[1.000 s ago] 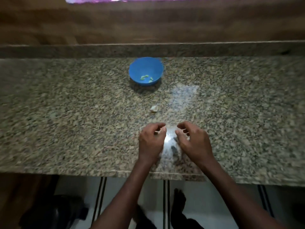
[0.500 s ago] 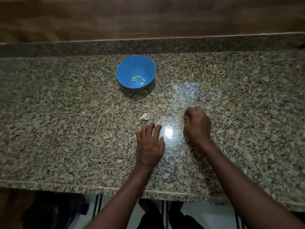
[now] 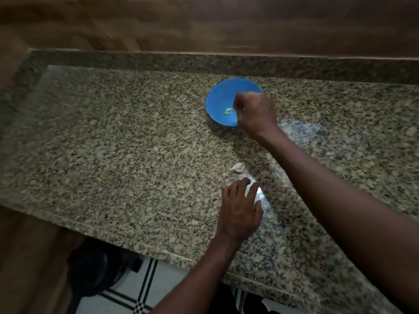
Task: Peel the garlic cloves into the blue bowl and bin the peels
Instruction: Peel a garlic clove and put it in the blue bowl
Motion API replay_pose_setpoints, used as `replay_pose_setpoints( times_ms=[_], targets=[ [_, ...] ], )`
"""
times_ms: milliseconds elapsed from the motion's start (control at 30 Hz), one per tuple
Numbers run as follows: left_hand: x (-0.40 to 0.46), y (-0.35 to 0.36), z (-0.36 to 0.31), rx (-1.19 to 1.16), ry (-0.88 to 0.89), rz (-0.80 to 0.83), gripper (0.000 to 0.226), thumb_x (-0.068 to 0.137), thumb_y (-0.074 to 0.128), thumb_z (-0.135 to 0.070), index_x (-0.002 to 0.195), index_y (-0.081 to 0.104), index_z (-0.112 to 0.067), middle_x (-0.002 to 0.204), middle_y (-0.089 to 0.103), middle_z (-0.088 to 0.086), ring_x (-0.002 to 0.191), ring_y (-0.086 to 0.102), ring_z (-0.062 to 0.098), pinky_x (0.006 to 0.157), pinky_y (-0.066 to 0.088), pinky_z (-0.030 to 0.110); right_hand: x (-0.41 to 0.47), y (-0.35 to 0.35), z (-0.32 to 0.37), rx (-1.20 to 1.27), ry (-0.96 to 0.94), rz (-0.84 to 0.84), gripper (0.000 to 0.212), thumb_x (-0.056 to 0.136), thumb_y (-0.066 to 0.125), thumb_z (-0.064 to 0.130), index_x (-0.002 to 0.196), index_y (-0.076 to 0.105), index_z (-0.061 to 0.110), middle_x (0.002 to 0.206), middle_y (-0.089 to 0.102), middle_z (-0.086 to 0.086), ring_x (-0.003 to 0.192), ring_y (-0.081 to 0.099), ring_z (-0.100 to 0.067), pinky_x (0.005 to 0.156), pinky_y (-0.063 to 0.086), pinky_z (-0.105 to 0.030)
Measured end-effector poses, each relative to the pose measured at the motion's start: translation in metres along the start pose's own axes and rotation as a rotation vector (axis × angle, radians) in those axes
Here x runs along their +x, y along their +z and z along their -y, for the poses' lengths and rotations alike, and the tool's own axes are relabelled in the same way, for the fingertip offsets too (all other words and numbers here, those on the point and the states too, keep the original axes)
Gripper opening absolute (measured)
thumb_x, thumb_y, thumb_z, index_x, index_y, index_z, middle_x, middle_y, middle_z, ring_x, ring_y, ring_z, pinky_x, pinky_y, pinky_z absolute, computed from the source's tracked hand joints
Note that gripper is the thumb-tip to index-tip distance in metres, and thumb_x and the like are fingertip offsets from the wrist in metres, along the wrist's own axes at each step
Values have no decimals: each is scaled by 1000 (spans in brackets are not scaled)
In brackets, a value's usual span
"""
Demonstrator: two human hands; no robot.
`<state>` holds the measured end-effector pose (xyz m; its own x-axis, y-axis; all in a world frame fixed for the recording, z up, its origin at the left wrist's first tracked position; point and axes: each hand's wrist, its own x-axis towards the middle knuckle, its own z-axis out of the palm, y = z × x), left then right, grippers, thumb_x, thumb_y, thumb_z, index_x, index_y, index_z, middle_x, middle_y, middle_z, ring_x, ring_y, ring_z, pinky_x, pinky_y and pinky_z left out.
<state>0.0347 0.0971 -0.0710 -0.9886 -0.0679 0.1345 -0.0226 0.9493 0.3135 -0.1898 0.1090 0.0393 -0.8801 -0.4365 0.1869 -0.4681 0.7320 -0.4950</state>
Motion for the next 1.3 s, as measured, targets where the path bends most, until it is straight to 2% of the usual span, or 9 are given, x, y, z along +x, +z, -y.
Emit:
replay_pose_setpoints(
  times_ms=[100, 233, 367, 467, 600, 767, 867, 967, 1300],
  targets=[
    [1, 2, 0, -11, -8, -6, 45, 95, 57, -33, 136, 57, -15, 138, 54, 12, 123, 49, 30, 97, 39, 45, 3, 0, -3, -44, -13, 45, 23, 91, 67, 14, 110, 79, 21, 105, 77, -8, 100, 70, -32, 81, 54, -40],
    [-1, 6, 2, -60, -6, -75, 36, 98, 53, -27, 129, 60, -11, 130, 57, 11, 119, 52, 30, 97, 43, 45, -50, -8, -16, 64, -50, -126, 11, 90, 71, 21, 98, 77, 15, 93, 74, -7, 76, 67, -26, 65, 51, -33],
    [5, 3, 10, -235, -477, -295, 32, 102, 49, -15, 134, 51, -13, 132, 52, 4, 121, 48, 21, 110, 41, 41, -124, 8, -25, 156, -13, 7, 13, 89, 76, 17, 102, 75, 17, 94, 74, -2, 68, 59, -12, 67, 46, -26],
    [18, -3, 16, -389, -510, -250, 48, 100, 54, -9, 148, 48, -14, 146, 51, 2, 134, 43, 16, 120, 28, 33, -143, 28, -28, 169, -13, 126, 26, 87, 75, 13, 112, 72, 17, 95, 73, -5, 76, 68, -21, 67, 52, -32],
    [45, -25, 27, -640, -490, -208, 34, 95, 63, -1, 125, 70, -13, 117, 68, -3, 106, 61, 10, 95, 53, 30, -141, 36, -27, 227, 4, 135, 26, 81, 76, 10, 106, 71, 16, 88, 71, -4, 78, 67, -23, 68, 54, -38],
    [45, -42, 31, -903, -584, -91, 23, 91, 75, -13, 114, 78, -16, 101, 77, -8, 89, 72, 2, 79, 62, 26, -144, 25, -38, 473, 254, 225, 23, 84, 84, 17, 107, 80, 19, 76, 73, 12, 69, 69, 3, 68, 52, -10],
    [37, -45, 23, -1041, -602, -26, 20, 93, 74, -13, 113, 78, -15, 102, 77, -6, 91, 75, 10, 78, 64, 32, -151, 21, -52, 767, 451, 331, 20, 89, 75, -2, 109, 77, 0, 76, 77, -1, 68, 76, -17, 70, 64, -32],
    [34, -45, 12, -1148, -667, -21, 17, 93, 74, -8, 110, 78, -7, 98, 79, 5, 84, 77, 21, 76, 65, 35, -161, 17, -57, 842, 479, 303, 20, 92, 64, -13, 102, 76, -2, 75, 77, -10, 65, 75, -23, 63, 63, -33],
    [29, -56, -1, -1323, -746, 53, 21, 92, 71, 5, 113, 73, 8, 96, 76, 25, 76, 75, 27, 73, 65, 32, -181, -2, -54, 1097, 631, 261, 11, 81, 74, -13, 91, 75, -7, 79, 74, -26, 70, 74, -38, 71, 64, -44]
  ],
)
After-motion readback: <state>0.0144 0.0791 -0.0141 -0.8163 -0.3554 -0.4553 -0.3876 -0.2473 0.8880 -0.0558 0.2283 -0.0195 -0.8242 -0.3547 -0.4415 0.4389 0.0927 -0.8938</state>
